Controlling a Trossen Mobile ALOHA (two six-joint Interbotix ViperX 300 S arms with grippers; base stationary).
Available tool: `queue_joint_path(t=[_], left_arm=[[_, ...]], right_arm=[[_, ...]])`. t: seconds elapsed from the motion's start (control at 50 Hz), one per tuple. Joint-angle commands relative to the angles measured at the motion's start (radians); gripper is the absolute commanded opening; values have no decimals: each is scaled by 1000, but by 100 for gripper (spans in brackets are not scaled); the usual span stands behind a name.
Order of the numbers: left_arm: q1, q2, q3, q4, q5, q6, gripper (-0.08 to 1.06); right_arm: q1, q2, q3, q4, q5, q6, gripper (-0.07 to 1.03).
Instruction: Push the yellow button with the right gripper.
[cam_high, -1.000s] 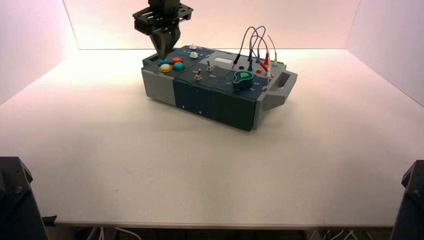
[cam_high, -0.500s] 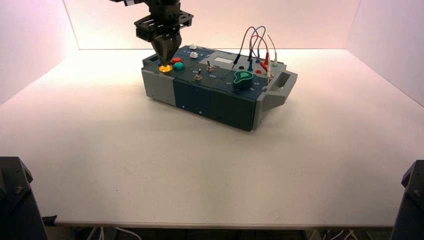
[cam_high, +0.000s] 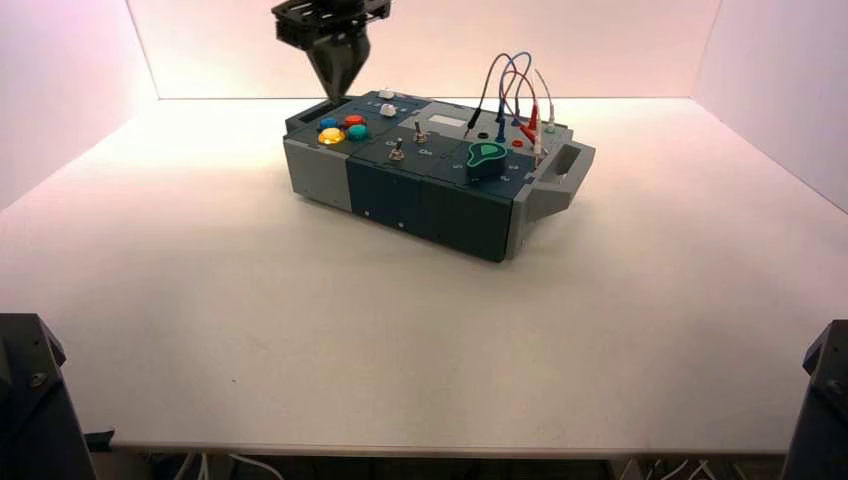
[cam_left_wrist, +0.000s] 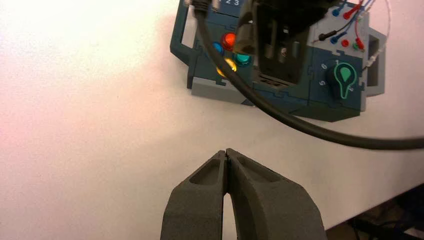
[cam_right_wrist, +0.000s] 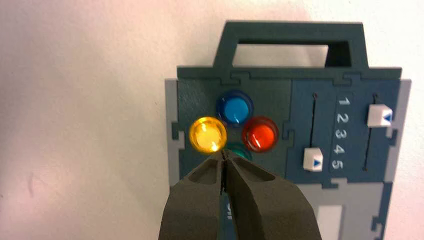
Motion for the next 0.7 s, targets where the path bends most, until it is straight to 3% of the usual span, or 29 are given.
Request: queue_joint_path(t=[0.02,0.4,0.42,0.7], left_arm=[[-3,23,-35,-2,-25,-3,-3],[-2,110,-55,3,-103,-3,-3],[-2,135,-58,3,-120,-3,-3],[-2,230,-66,6,-218,2,-3]], right_arm=[[-11,-89,44,-5,-37,0,-2],[-32,-232,268,-3,-114,-5,-2],[-46,-267,310,0,-126,-5,-2],[-94,-387,465,11,-166,-3,-2]])
